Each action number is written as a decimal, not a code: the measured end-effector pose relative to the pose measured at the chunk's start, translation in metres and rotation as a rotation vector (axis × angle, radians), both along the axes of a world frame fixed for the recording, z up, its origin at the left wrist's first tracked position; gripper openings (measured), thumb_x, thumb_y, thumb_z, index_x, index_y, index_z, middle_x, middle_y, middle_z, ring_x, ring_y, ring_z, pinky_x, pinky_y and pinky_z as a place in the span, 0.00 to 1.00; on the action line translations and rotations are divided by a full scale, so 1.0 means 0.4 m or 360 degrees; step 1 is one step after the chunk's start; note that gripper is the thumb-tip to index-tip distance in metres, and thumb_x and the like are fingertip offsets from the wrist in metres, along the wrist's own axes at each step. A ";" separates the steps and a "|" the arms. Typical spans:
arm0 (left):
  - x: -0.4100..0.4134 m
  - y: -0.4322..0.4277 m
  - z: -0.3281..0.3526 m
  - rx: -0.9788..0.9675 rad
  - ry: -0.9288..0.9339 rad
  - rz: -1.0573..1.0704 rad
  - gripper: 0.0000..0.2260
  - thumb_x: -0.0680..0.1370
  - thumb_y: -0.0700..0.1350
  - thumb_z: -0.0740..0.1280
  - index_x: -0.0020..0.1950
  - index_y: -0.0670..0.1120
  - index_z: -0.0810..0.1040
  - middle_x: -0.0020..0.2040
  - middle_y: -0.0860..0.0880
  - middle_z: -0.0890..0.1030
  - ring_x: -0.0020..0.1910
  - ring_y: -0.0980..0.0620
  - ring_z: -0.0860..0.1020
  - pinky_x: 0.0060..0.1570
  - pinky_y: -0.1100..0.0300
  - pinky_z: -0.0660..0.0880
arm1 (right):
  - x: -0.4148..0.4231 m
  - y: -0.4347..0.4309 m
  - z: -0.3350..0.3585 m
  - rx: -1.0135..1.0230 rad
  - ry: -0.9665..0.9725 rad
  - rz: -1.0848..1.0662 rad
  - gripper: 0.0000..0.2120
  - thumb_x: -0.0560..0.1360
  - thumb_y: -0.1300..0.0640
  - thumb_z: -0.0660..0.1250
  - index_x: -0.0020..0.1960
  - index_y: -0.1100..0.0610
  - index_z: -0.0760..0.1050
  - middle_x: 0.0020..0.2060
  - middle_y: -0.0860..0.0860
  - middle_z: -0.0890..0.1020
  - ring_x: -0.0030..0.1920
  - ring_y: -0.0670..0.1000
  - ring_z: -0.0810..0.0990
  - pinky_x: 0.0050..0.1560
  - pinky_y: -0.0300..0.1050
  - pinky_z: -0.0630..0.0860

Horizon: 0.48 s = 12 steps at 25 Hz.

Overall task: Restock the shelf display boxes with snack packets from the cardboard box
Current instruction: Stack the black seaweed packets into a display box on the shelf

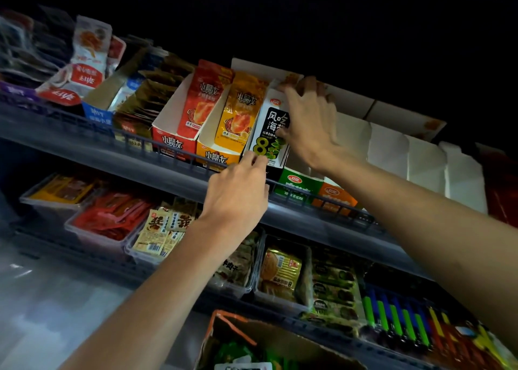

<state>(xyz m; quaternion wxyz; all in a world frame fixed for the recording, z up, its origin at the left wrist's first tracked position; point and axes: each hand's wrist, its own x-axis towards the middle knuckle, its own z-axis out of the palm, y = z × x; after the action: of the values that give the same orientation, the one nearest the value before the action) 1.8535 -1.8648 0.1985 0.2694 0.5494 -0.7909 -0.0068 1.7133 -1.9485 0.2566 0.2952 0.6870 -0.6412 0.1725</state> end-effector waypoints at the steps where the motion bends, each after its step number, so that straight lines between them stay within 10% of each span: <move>1: 0.001 0.001 0.001 0.0008 -0.0001 -0.0004 0.20 0.80 0.50 0.64 0.71 0.48 0.66 0.66 0.51 0.70 0.56 0.46 0.78 0.48 0.51 0.75 | 0.000 0.002 -0.001 0.0002 -0.0013 0.0004 0.36 0.66 0.47 0.79 0.70 0.50 0.68 0.66 0.57 0.70 0.58 0.60 0.77 0.56 0.54 0.73; 8: -0.002 0.019 0.002 -0.0051 0.0066 -0.0024 0.19 0.80 0.46 0.65 0.69 0.47 0.68 0.69 0.48 0.68 0.53 0.45 0.80 0.46 0.50 0.77 | -0.021 0.090 0.005 0.0001 -0.0352 0.0252 0.25 0.73 0.53 0.72 0.67 0.54 0.70 0.62 0.56 0.73 0.61 0.55 0.73 0.61 0.50 0.70; 12: 0.004 0.055 0.015 -0.0169 0.0195 -0.0029 0.13 0.80 0.44 0.64 0.64 0.48 0.73 0.62 0.49 0.74 0.49 0.47 0.80 0.43 0.53 0.73 | -0.056 0.237 -0.028 0.0191 -0.0682 0.0584 0.07 0.75 0.60 0.69 0.53 0.53 0.79 0.46 0.47 0.79 0.42 0.42 0.74 0.46 0.32 0.71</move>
<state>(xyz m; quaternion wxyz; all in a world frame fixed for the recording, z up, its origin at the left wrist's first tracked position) 1.8551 -1.8430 0.2046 0.3461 0.5255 -0.7772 -0.0010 1.6908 -1.8538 0.2453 0.0757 0.7556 -0.5631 0.3260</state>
